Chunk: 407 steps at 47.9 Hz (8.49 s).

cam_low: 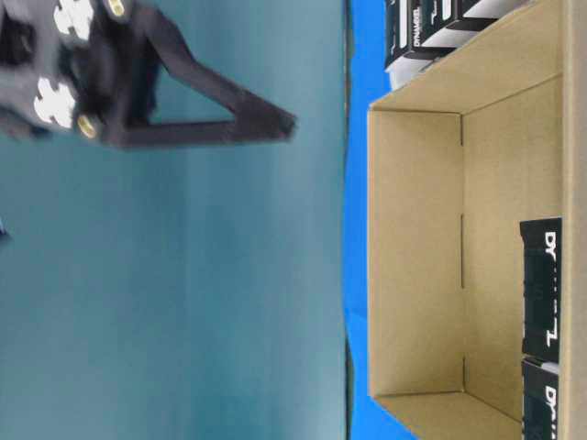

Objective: Pick the box from inside the cardboard box.
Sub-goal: 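Move the right gripper over the cardboard box toward the black boxes, then lower the right gripper and grasp the right-hand black box, then lift the black box up out of the cardboard box, then carry the held black box right over the white tray, then lower the black box into the tray's lower-right slot and open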

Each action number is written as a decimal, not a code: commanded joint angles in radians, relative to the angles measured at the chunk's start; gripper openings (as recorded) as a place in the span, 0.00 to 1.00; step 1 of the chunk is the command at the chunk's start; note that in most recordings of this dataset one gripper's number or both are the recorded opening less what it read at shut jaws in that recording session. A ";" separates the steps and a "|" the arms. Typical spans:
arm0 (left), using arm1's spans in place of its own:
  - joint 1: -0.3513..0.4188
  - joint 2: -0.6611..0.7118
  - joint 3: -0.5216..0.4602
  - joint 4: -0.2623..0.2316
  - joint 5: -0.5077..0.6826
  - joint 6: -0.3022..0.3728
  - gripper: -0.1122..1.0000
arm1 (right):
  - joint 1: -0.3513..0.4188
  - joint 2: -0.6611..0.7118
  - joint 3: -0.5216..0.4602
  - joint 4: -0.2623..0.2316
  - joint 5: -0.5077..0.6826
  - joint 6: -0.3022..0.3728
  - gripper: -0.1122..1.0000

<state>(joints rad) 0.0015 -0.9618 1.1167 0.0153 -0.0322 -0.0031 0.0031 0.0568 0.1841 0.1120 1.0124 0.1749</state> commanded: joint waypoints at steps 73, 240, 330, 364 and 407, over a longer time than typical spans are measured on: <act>0.003 0.008 -0.032 0.002 0.035 -0.012 0.06 | -0.012 0.291 -0.166 0.311 -0.063 -0.319 0.99; 0.005 0.008 -0.025 0.002 0.035 -0.015 0.06 | 0.018 0.368 -0.127 0.086 -0.238 -0.422 0.99; 0.000 0.006 -0.026 0.002 0.072 -0.014 0.06 | 0.097 -0.275 0.132 0.091 0.110 -0.143 0.66; 0.000 0.008 -0.026 0.002 0.072 -0.014 0.06 | 0.241 -0.420 0.543 0.094 -0.078 -0.015 0.66; 0.012 0.008 -0.028 0.002 0.071 -0.014 0.06 | 0.256 -0.296 0.724 0.117 -0.407 -0.014 0.66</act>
<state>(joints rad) 0.0107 -0.9603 1.1152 0.0153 0.0445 -0.0169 0.2623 -0.2485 0.9112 0.2255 0.6105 0.1595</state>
